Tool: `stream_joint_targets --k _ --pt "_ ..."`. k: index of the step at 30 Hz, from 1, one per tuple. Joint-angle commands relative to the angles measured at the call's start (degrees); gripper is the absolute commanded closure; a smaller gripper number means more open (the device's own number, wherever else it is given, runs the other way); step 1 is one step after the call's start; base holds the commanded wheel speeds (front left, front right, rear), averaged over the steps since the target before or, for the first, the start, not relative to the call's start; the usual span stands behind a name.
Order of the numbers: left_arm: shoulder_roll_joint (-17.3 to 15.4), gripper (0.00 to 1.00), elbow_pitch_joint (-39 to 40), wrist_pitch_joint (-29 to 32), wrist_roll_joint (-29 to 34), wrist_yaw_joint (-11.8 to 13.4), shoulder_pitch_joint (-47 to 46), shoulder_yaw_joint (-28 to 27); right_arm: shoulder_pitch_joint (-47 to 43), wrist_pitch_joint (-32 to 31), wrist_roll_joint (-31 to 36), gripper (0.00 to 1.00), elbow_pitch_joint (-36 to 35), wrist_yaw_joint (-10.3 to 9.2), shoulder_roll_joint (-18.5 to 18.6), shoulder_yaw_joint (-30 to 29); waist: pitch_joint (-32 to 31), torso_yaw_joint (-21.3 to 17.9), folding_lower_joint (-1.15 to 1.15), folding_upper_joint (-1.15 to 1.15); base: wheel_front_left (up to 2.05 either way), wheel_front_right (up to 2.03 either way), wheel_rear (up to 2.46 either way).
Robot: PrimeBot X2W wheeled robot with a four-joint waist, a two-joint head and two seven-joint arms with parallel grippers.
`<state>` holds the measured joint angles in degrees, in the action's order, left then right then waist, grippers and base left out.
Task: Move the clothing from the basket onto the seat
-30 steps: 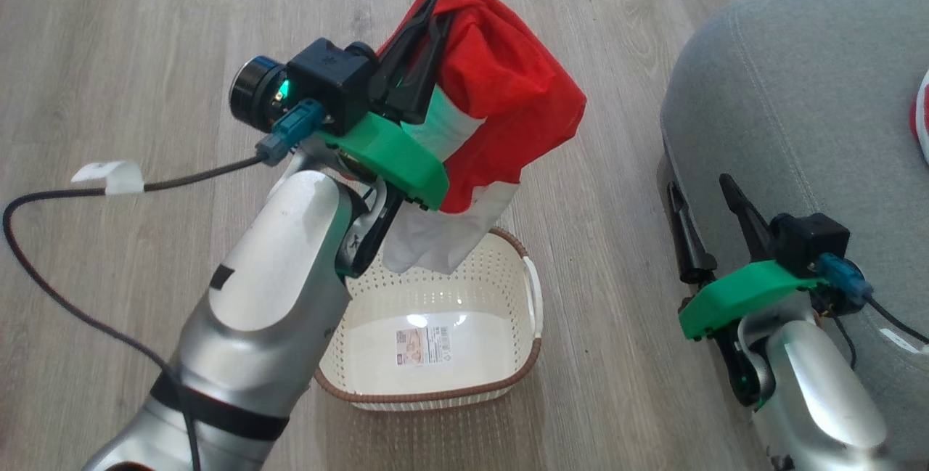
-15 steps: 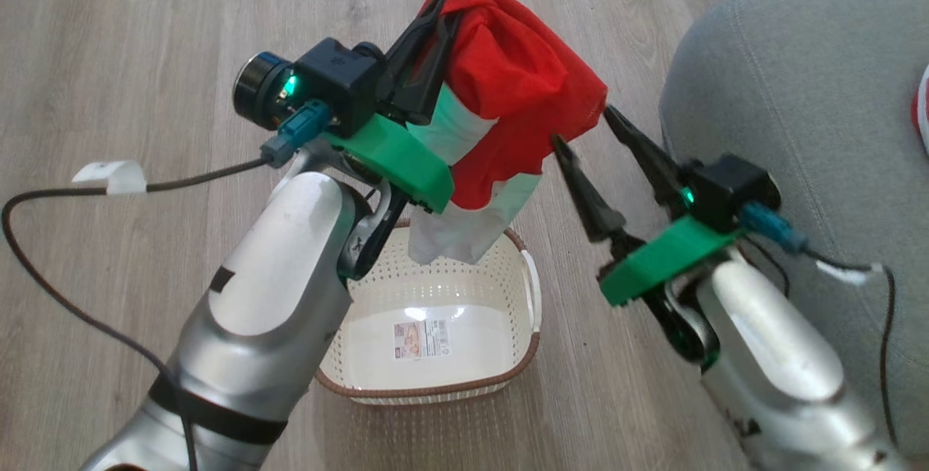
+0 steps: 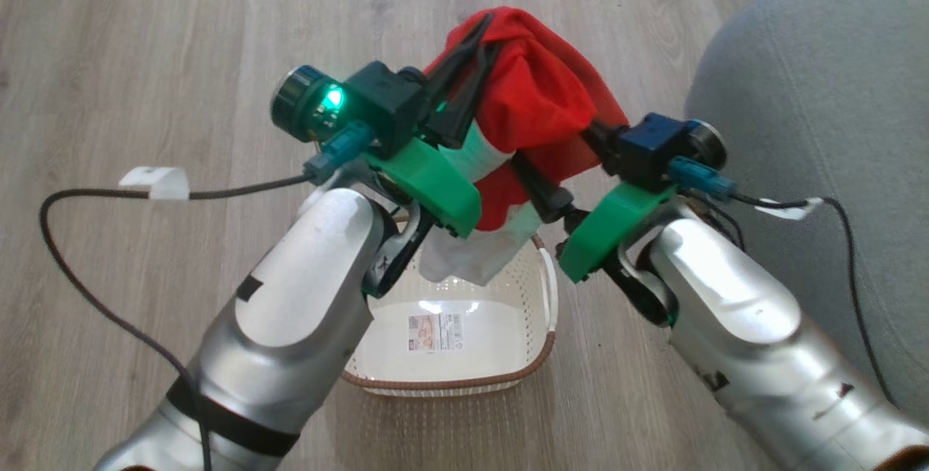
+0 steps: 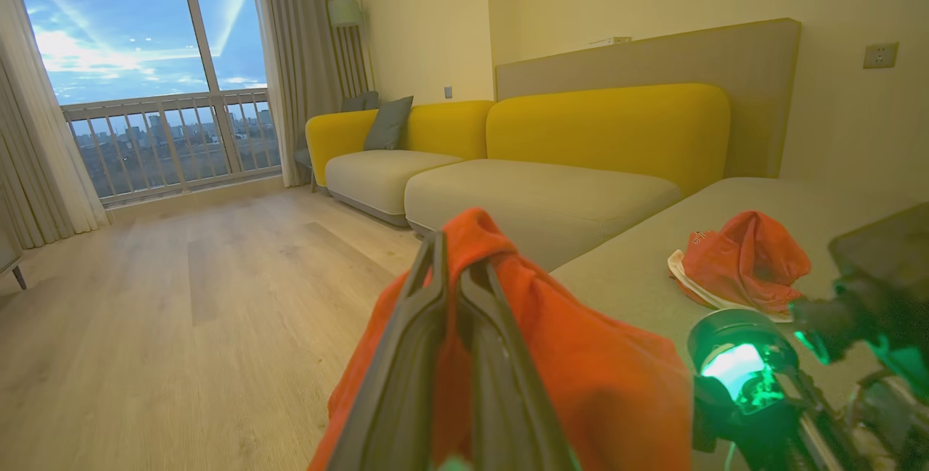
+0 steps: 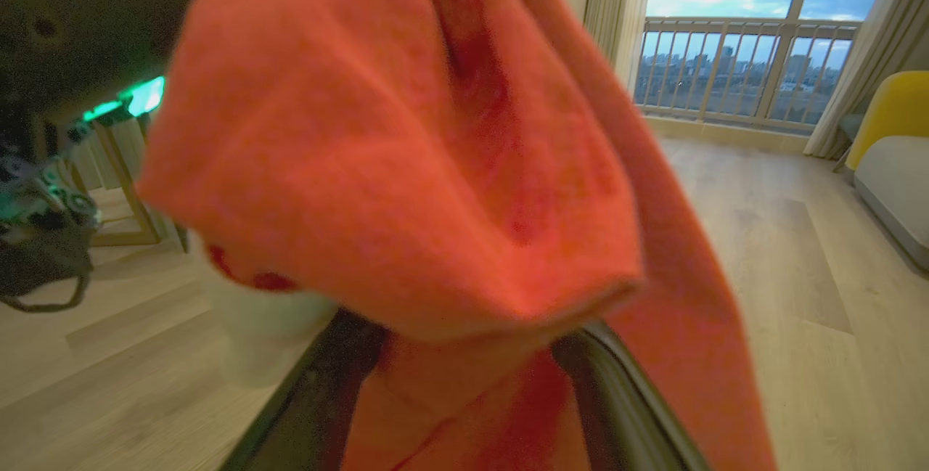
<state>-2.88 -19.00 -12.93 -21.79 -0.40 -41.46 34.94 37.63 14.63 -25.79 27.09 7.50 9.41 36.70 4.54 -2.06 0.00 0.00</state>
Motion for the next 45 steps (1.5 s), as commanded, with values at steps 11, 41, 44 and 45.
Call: stream_joint_targets --k 11,41,44,45 --pt "-0.1 1.00 2.1 -0.5 -2.1 -0.6 -2.9 2.4 9.4 0.4 -0.9 0.10 11.5 -0.01 -5.1 4.6 0.7 3.3 0.00 0.00 0.00 0.00 0.00" --pt "-2.3 0.00 -5.2 -2.0 -2.6 -1.4 0.2 0.7 0.6 0.4 0.2 1.00 2.3 -0.01 -1.4 -10.1 2.1 -8.6 0.00 0.00 0.00 0.00 0.00" --pt "-2.5 0.00 -5.5 -2.1 -2.4 -1.7 1.2 -0.4 -0.5 0.4 0.4 1.00 1.2 -0.01 -0.8 -11.6 2.5 -11.7 0.00 0.00 0.00 0.00 0.00" --pt "-2.5 0.00 -5.7 -2.1 -2.1 -1.9 1.5 -0.6 -0.8 0.4 0.6 1.00 0.8 -0.01 -0.6 -12.2 2.6 -12.6 0.00 0.00 0.00 0.00 0.00"
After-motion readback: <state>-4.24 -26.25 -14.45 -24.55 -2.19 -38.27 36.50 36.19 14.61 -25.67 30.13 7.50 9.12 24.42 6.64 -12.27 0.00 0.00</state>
